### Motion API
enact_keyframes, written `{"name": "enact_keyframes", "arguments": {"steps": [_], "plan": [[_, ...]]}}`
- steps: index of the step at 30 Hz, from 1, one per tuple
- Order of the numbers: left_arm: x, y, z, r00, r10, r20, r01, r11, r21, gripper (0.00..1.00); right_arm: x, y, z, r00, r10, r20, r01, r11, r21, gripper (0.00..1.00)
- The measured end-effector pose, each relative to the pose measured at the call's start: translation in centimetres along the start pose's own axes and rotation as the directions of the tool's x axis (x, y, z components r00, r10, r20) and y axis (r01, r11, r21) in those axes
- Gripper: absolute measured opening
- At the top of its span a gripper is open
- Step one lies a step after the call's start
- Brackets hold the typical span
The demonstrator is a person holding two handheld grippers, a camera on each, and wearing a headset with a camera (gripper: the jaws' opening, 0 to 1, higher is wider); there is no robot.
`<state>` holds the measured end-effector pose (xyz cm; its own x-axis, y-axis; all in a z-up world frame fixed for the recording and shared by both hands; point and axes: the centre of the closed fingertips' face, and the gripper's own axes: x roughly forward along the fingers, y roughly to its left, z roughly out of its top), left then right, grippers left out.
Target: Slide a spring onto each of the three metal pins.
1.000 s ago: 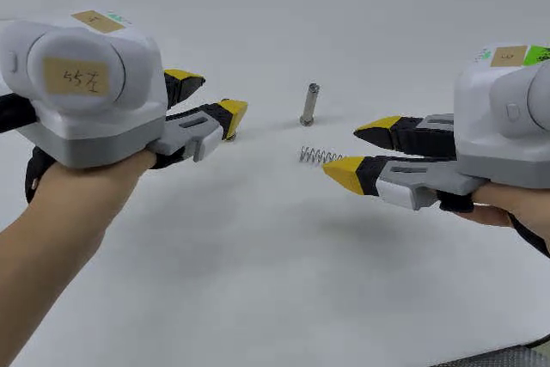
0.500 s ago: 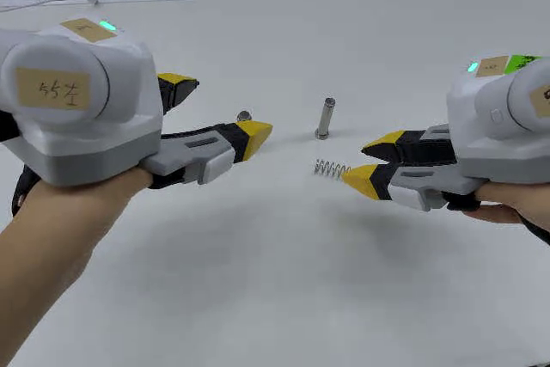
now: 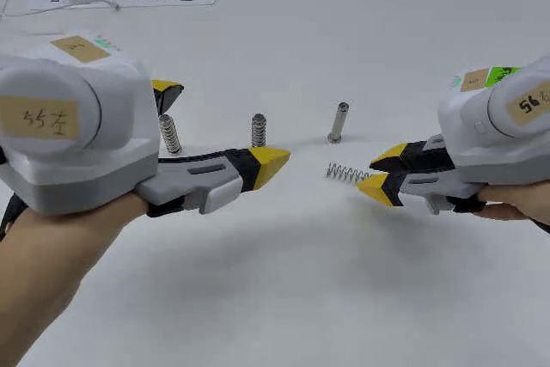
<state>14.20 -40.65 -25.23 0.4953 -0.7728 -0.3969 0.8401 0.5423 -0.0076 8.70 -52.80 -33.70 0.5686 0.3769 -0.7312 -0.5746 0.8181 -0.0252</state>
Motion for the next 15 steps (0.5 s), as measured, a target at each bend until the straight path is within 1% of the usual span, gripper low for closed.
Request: {"name": "enact_keyframes", "arguments": {"steps": [8, 12, 15], "plan": [[-0.8, 0.7, -0.1, 0.9991, 0.042, 0.005, -0.042, 0.999, -0.013, 0.92, 0.4, -0.3, -0.4, 0.9998, 0.003, -0.022, -0.003, 1.0, -0.022, 0.16], [-1.1, 0.8, -0.2, 0.9985, 0.055, 0.004, -0.055, 0.998, -0.019, 0.97, 0.6, -0.3, -0.5, 0.9996, 0.007, -0.027, -0.008, 0.999, -0.031, 0.15], [-1.3, 1.0, -0.4, 0.9981, 0.062, 0.0, -0.062, 0.998, -0.025, 0.99, 0.8, -0.3, -0.7, 0.9994, 0.009, -0.034, -0.01, 0.999, -0.034, 0.15]]}}
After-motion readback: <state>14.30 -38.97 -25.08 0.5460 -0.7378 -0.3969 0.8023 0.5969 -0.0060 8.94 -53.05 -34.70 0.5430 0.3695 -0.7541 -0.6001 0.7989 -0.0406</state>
